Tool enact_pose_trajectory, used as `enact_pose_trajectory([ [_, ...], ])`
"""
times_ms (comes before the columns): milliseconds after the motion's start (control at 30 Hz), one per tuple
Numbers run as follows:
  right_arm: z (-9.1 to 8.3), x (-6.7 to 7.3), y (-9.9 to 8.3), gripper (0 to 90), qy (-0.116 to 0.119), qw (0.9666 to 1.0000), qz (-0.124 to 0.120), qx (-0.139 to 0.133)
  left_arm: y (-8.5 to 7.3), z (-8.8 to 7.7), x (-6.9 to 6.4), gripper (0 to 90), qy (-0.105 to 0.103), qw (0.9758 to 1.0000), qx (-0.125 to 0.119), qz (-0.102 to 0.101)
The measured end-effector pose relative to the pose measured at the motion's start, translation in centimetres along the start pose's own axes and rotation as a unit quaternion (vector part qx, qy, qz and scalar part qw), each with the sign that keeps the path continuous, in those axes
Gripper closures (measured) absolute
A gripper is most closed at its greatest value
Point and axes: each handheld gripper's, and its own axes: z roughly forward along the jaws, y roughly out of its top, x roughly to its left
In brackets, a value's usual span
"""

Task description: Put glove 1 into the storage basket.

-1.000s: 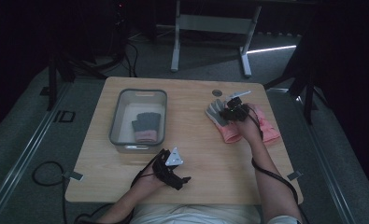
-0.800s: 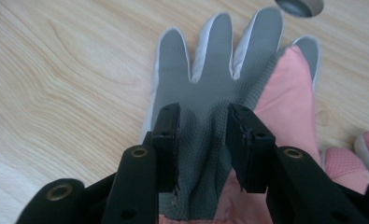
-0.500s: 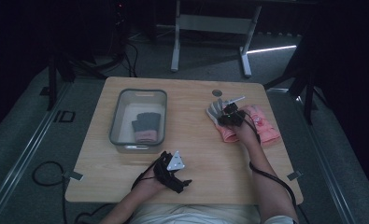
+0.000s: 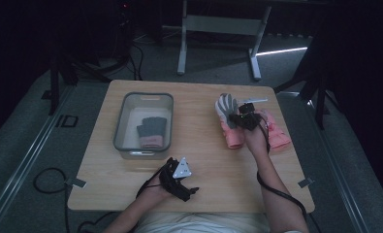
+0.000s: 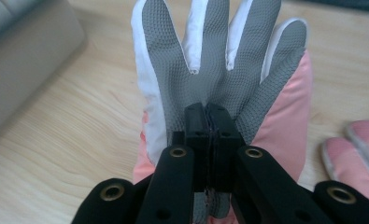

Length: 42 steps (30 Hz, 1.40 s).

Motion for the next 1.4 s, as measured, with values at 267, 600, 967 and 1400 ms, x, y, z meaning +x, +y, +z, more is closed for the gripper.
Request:
enact_pose_trajectory([
  [267,-5.9,4.4,0.4,88.3,-0.015,0.9974,0.033,-0.063,0.1,-0.1,-0.1,2.8,-0.001,0.9999,-0.011,0.001],
  [600,-3.9,6.8,-3.4,88.3,-0.035,0.9979,0.051,-0.022,0.1,-0.3,-0.3,2.9,0.001,0.9999,-0.011,0.01],
  [967,2.1,6.7,-5.2,88.0,-0.032,0.9943,0.099,0.026,-0.2,-0.1,-0.3,2.9,-0.001,0.9999,-0.008,0.008],
  [1400,3.8,7.4,-5.7,78.6,-0.039,0.9934,0.1,0.041,-0.3,0.0,-0.5,2.8,-0.005,0.9999,-0.005,0.012],
])
